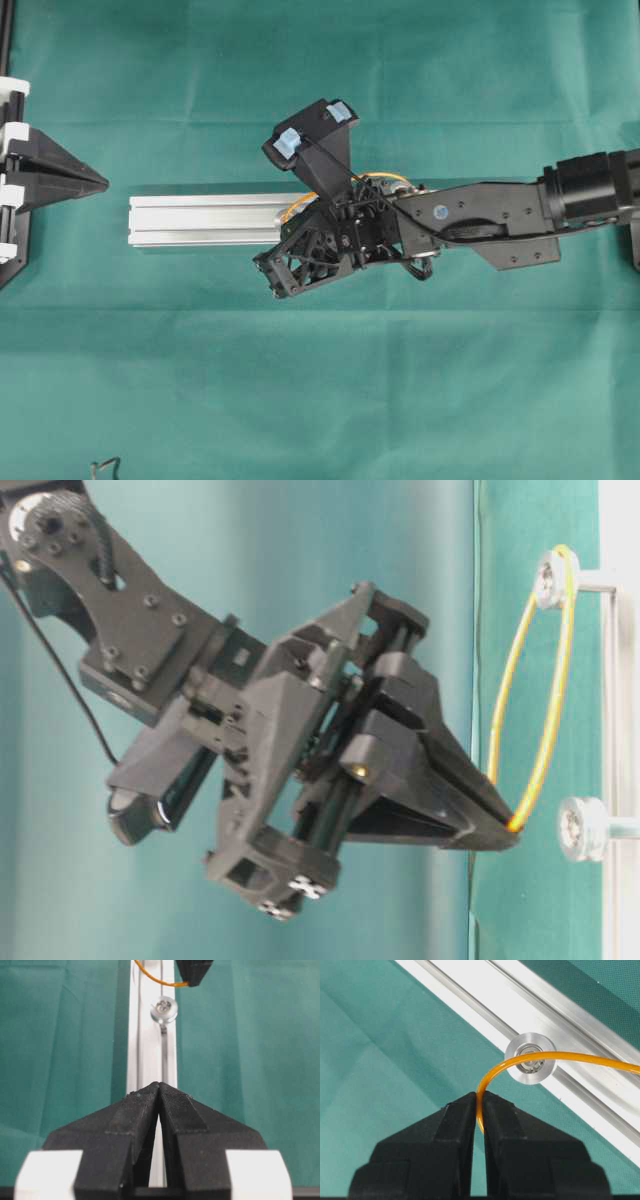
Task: Hook the rubber onto the shaft.
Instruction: 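Rotate the right gripper and drape the band over the right pulley, then stretch the band leftward and lower it around the left pulley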
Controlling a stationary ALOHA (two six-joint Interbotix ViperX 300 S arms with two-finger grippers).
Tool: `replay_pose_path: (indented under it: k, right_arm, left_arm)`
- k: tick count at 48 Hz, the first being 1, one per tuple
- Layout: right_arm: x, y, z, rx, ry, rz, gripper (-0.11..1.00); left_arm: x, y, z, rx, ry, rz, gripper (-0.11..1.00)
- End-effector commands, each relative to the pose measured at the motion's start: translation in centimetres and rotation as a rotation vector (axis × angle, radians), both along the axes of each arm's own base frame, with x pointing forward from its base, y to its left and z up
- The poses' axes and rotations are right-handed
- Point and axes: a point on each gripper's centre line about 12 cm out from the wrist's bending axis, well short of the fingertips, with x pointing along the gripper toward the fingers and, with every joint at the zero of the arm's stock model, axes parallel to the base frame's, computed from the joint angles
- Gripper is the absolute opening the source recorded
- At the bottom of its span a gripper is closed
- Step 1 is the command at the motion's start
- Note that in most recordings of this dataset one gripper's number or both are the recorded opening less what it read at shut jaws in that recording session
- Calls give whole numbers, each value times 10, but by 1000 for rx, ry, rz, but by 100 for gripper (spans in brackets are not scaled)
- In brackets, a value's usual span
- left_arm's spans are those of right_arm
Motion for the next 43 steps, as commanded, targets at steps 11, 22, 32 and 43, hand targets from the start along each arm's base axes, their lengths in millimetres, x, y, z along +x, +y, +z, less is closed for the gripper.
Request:
replay_pose_path:
  k: [11,22,32,43]
  right_arm:
    - [6,-6,17,-19,-61,5,7]
    - [9,-10,14,-19,-79,3,7]
    - [14,-11,10,-14,-97,5,7]
    - [19,-13,3,-6,-111,4,7]
  left_arm:
    - [3,0,13,2,-34,0,2]
    - [3,0,13,2,-32,0,2]
    - [3,0,13,2,-32,0,2]
    - [3,0,13,2,-32,0,2]
